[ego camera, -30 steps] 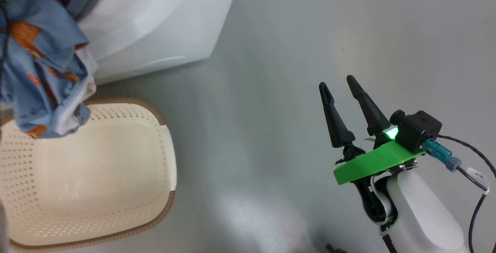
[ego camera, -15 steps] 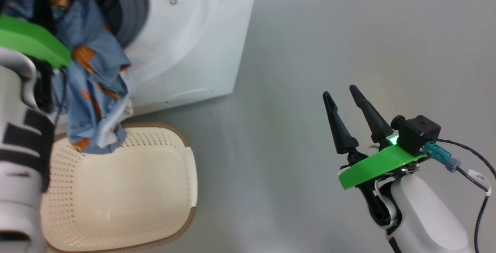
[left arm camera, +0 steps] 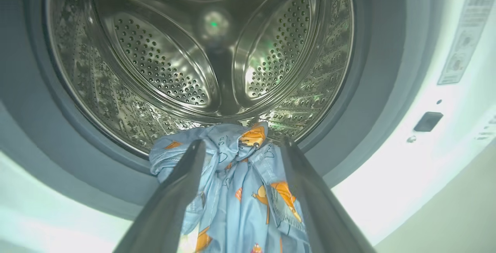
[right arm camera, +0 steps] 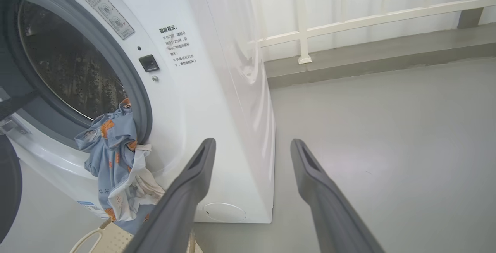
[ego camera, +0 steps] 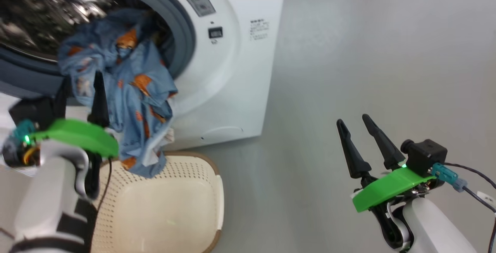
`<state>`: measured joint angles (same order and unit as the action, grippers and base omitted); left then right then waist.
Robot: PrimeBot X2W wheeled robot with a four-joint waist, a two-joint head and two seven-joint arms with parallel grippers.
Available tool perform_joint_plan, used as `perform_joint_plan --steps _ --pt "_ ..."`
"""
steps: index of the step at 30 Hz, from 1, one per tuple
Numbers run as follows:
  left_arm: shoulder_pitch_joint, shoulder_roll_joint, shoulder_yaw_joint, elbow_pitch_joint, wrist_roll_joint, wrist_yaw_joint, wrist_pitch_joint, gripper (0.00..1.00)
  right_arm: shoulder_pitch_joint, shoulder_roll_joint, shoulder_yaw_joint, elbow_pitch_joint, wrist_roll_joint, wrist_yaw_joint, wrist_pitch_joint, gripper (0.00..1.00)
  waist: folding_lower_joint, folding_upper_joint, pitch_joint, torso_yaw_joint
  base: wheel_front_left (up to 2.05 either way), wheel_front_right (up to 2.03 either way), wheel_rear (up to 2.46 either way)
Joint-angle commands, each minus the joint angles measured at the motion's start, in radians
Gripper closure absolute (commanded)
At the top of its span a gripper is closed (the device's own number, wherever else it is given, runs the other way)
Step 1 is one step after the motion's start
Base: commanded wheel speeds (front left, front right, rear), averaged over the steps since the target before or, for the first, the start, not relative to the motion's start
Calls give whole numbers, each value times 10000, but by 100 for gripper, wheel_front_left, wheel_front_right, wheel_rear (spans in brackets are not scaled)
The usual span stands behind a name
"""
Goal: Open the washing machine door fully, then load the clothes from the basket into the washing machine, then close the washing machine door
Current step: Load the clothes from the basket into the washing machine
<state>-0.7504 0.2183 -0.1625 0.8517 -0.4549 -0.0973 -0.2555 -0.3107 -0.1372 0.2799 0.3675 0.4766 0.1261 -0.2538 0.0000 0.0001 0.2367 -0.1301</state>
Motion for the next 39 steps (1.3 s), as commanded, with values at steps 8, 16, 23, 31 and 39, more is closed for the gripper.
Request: perform_joint_plan --steps 8,16,23,31,39 --pt "2339 59 845 -2325 474 128 -62 0 463 -362 131 -201 266 46 -80 0 0 -1 -1365 786 0 0 0" --pt "4347 3 1109 -4570 1257 332 -62 0 742 -574 108 -280 333 46 -80 0 0 -1 -1733 937 0 0 0" --pt "5490 -163 1357 -5321 1246 473 -62 0 1001 -774 130 -276 398 46 -80 0 0 -1 -2045 1039 0 0 0" --pt "6400 -242 1454 -5736 1192 603 -62 0 1207 -937 178 -284 511 46 -80 0 0 -1 -2294 1028 0 0 0" --pt "6591 -311 1354 -5915 1130 675 -45 0 1210 -985 165 -297 520 46 -80 0 0 -1 -2321 993 0 0 0"
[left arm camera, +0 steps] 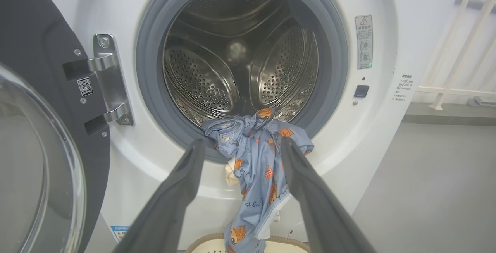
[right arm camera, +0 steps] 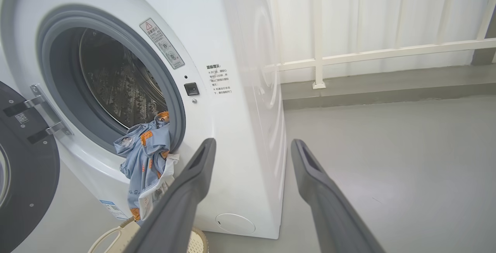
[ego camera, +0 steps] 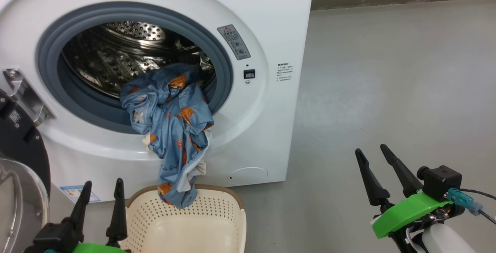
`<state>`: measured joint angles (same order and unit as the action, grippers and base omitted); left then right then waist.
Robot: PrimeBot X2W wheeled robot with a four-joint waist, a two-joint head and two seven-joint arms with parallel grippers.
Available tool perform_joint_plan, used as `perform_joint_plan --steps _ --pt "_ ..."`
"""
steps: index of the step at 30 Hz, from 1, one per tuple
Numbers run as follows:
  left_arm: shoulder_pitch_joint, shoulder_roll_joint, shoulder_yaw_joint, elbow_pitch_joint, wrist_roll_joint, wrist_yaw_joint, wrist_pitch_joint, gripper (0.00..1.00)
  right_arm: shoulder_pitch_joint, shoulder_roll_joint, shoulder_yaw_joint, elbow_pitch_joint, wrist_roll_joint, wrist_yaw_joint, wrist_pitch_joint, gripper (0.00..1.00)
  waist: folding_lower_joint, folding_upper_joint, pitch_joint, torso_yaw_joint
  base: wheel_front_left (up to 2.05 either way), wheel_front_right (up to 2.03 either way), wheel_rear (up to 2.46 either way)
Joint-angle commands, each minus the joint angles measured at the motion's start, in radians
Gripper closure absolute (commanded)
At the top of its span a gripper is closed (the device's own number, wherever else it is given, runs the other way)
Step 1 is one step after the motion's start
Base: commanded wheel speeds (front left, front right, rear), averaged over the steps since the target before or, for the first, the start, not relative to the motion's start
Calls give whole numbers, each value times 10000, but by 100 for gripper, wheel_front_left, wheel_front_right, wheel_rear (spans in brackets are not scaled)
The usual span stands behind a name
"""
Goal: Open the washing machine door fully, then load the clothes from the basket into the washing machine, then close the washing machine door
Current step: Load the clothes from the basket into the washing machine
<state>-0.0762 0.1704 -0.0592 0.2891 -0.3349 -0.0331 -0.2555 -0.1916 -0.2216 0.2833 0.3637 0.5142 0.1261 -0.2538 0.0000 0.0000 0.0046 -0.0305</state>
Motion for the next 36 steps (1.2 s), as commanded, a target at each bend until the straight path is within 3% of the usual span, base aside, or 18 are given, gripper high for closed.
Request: perform_joint_plan --steps 1,36 --pt "-148 166 311 -292 -79 36 -45 0 9 -146 127 -264 132 46 -80 0 0 0 -3 -11 0 0 0" --pt "-194 133 82 -125 -400 128 -39 0 -127 -108 114 -267 97 46 -80 0 0 0 117 -152 0 0 0"
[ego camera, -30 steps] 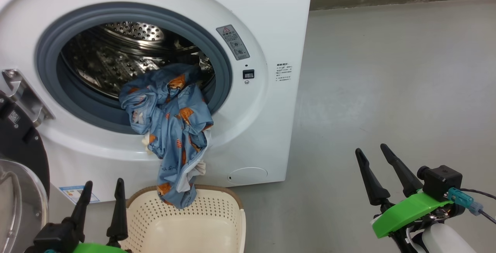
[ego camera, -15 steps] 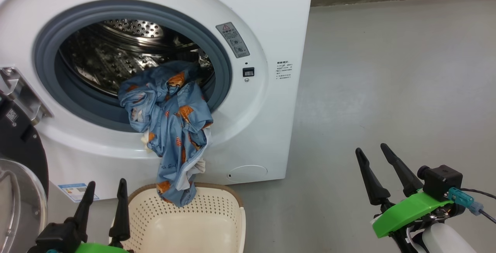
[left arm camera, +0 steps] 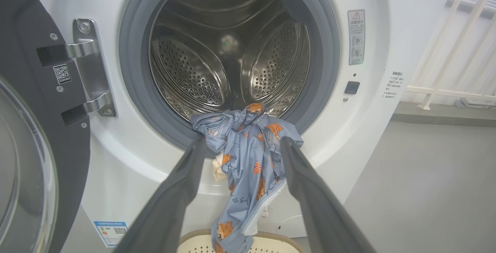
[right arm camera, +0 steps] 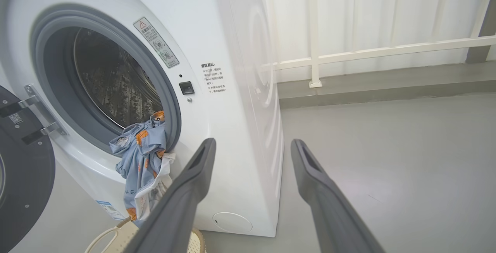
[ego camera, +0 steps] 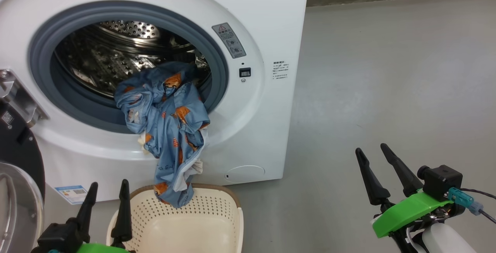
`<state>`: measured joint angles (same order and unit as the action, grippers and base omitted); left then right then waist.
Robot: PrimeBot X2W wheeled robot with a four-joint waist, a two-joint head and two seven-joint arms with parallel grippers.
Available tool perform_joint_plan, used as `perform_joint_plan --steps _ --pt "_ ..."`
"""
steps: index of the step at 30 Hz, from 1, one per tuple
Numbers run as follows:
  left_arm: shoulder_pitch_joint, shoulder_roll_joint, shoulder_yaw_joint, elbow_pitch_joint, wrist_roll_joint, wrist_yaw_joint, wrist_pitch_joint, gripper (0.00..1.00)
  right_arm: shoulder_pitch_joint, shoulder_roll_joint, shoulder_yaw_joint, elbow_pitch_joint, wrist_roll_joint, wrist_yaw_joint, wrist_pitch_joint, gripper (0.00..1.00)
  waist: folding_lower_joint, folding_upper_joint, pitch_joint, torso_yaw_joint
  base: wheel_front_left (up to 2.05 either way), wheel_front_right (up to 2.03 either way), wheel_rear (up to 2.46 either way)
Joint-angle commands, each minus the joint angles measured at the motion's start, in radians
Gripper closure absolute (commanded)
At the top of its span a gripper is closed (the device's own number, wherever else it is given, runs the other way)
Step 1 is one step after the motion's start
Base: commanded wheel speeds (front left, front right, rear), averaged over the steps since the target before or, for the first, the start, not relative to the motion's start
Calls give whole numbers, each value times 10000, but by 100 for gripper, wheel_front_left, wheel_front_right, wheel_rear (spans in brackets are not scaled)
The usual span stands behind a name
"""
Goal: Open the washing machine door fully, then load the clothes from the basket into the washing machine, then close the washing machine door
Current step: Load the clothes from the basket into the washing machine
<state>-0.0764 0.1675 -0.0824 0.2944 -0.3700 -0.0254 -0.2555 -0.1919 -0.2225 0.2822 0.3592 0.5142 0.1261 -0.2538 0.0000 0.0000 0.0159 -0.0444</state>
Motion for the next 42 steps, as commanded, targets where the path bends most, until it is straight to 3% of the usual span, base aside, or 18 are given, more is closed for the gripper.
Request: perform_joint_plan --steps 1,13,27,33,42 --pt "-199 167 301 -165 -60 46 -19 0 -126 -95 126 -225 98 46 -80 0 0 0 9 -26 0 0 0" --pt "-534 101 205 566 -504 -140 429 0 -201 -31 131 -335 35 46 -80 0 0 0 315 -224 0 0 0" --pt "-3105 332 -485 4247 -1007 -945 744 0 -753 97 125 -479 -283 46 -80 0 0 0 1995 -708 0 0 0" --pt "-4484 628 -963 5830 -1349 -1043 663 0 -1082 332 29 -651 -530 46 -80 0 0 0 2977 -1119 0 0 0" --pt "-5797 1257 -1769 7062 -2175 -1050 665 0 -1366 701 -105 -874 -815 46 -80 0 0 0 4027 -1681 0 0 0"
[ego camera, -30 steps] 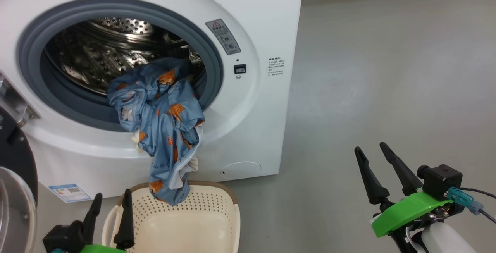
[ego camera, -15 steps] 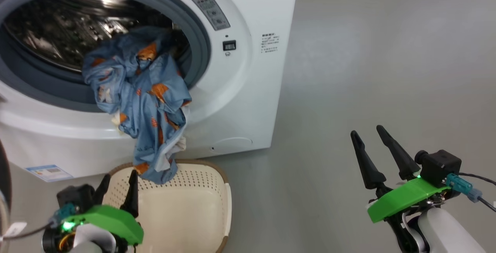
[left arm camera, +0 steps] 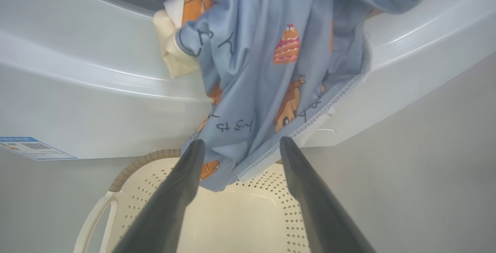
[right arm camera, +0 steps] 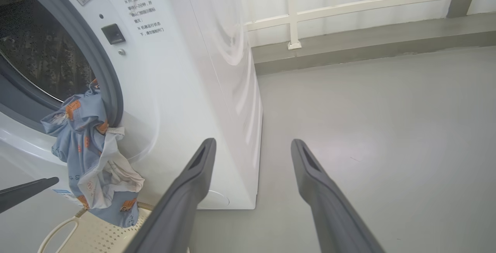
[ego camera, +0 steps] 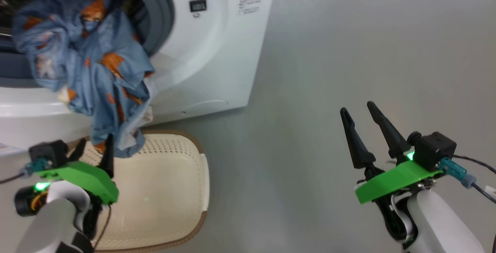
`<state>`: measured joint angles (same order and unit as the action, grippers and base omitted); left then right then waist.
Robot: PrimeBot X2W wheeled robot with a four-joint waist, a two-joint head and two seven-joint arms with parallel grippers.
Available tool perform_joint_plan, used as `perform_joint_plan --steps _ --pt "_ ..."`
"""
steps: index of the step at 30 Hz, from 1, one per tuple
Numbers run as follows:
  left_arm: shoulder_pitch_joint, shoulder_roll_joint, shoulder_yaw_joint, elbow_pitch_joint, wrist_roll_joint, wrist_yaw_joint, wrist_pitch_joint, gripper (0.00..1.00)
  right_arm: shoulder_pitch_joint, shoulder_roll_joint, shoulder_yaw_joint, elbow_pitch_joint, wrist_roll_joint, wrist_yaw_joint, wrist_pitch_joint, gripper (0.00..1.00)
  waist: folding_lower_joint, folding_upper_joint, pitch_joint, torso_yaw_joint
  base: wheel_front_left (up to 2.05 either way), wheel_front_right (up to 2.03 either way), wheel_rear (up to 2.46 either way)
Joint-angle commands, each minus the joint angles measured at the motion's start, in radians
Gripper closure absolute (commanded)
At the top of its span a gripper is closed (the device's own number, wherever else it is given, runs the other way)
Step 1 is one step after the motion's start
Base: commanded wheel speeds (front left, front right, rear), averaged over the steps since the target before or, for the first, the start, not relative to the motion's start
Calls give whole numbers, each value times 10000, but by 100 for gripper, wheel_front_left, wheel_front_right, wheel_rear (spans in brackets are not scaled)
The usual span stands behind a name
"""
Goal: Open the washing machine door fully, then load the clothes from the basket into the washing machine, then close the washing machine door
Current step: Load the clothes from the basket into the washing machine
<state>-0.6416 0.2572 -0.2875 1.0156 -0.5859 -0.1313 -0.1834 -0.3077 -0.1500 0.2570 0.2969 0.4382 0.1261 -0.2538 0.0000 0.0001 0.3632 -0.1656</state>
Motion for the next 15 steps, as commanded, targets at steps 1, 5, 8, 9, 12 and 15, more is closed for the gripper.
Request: perform_joint_plan --steps 1,5,8,9,12,15 --pt "-269 439 200 -16 -132 8 -27 0 -231 18 135 -276 -87 46 -80 0 0 -1 651 -530 0 0 0" --pt "-736 755 -141 472 -472 7 85 0 -313 135 75 -351 -179 46 -80 0 0 -1 1000 -728 0 0 0" --pt "-1028 886 -406 730 -631 7 138 0 -339 204 25 -415 -245 46 -80 0 0 -1 1244 -826 0 0 0" --pt "-1129 937 -486 799 -666 7 130 0 -343 226 9 -438 -265 46 -80 0 0 -1 1325 -854 0 0 0" --pt "-1446 1092 -738 950 -787 7 133 0 -373 276 -19 -496 -320 46 -80 0 0 -1 1574 -938 0 0 0" --pt "-1745 1223 -898 1067 -954 7 -42 0 -415 311 -46 -555 -354 46 -80 0 0 -1 1755 -999 0 0 0"
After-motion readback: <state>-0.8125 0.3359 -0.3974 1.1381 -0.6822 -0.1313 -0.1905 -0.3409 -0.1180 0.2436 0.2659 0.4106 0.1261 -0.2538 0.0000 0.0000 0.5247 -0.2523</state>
